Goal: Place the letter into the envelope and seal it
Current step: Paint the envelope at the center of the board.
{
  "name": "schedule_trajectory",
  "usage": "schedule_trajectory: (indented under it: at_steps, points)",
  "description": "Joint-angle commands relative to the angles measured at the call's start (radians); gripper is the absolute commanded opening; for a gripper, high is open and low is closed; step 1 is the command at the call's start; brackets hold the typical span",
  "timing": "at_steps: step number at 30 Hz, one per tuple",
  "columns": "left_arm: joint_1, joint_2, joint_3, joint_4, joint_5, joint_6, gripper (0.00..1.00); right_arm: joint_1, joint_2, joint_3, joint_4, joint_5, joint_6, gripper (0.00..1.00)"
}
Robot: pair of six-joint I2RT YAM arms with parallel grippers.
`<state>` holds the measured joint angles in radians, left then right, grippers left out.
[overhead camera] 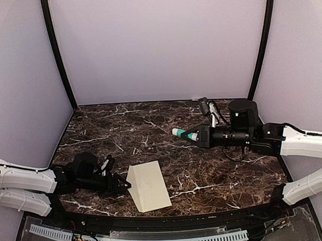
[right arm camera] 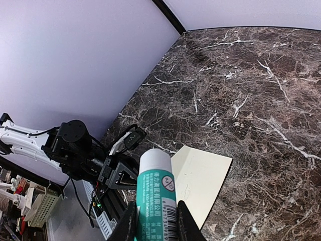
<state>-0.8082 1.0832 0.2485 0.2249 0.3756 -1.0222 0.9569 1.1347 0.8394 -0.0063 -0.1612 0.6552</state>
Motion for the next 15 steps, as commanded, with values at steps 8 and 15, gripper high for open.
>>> schedule_trajectory:
  at_steps: [8,15]
  points:
    - [0.0,0.137,0.048,0.117,0.006,0.055,0.37,0.012,0.052,0.048,0.022,-0.034,-0.03,0.09]
    - [0.03,0.212,0.113,0.055,0.03,0.139,0.1,0.023,0.062,0.086,-0.06,-0.065,-0.106,0.09]
